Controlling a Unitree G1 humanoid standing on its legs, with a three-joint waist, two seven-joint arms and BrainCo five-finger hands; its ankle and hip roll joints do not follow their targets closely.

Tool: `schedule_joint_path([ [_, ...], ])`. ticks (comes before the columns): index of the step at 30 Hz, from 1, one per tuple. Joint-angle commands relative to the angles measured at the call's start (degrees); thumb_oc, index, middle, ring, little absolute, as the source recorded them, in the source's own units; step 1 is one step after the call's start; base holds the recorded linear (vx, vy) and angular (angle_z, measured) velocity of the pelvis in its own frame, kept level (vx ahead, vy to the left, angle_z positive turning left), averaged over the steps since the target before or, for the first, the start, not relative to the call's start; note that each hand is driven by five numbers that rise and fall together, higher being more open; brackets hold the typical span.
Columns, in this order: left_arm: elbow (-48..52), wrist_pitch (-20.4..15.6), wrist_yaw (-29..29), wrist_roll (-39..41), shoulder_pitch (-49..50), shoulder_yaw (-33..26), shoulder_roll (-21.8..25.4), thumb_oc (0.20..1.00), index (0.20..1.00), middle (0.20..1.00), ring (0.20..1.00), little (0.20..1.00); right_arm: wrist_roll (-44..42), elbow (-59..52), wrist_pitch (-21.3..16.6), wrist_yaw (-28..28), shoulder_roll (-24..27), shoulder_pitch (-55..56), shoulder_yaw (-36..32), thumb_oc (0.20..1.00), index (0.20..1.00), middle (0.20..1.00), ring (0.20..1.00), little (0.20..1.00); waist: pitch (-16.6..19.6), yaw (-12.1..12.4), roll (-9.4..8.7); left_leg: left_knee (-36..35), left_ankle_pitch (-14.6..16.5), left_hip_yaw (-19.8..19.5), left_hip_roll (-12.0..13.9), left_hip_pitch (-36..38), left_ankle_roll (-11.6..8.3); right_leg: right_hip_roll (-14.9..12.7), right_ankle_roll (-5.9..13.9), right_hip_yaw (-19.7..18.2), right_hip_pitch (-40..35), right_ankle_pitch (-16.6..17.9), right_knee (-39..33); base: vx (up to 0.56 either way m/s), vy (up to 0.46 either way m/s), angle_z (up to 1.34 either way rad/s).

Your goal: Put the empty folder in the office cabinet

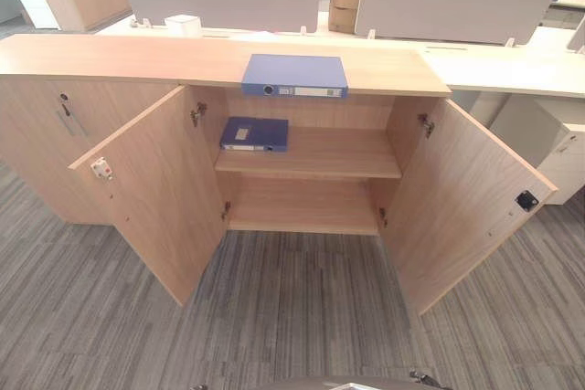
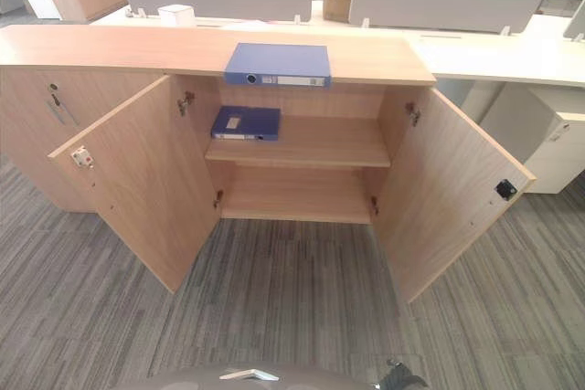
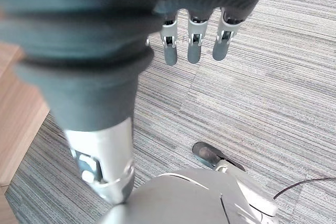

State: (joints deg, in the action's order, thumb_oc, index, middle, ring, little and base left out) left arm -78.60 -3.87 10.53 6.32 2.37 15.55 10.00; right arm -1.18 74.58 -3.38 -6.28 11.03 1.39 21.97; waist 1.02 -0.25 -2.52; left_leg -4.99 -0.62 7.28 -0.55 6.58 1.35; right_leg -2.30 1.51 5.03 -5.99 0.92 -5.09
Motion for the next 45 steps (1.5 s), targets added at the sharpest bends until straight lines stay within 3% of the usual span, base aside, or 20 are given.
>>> schedule_joint_path([
  [1,-4.0,0.1,0.5,-1.0,-2.7,-0.7,-1.3,1.0,1.0,1.0,1.0,1.0,-0.5,4.0,-0.7,-0.9,0.8,-3.4,1.8,1.0,1.0,1.0,1.0,1.0,-1.3,0.0,1.44,0.0,4.1,1.0,0.3,2.0,-1.9,-0.2,2.88,1.6,-0.3,0.6,0.4,0.0,0.0,0.0],
  [45,-4.8,0.3,0.4,-0.5,-2.7,-1.7,-0.6,1.0,1.0,1.0,1.0,1.0,0.0,4.3,-0.4,-1.1,0.8,-2.9,2.0,1.0,1.0,1.0,1.0,1.0,-1.5,-0.3,1.49,0.0,3.9,1.7,0.8,2.1,-2.16,0.1,2.61,1.4,-0.3,0.6,0.4,0.0,-0.003,-0.01],
])
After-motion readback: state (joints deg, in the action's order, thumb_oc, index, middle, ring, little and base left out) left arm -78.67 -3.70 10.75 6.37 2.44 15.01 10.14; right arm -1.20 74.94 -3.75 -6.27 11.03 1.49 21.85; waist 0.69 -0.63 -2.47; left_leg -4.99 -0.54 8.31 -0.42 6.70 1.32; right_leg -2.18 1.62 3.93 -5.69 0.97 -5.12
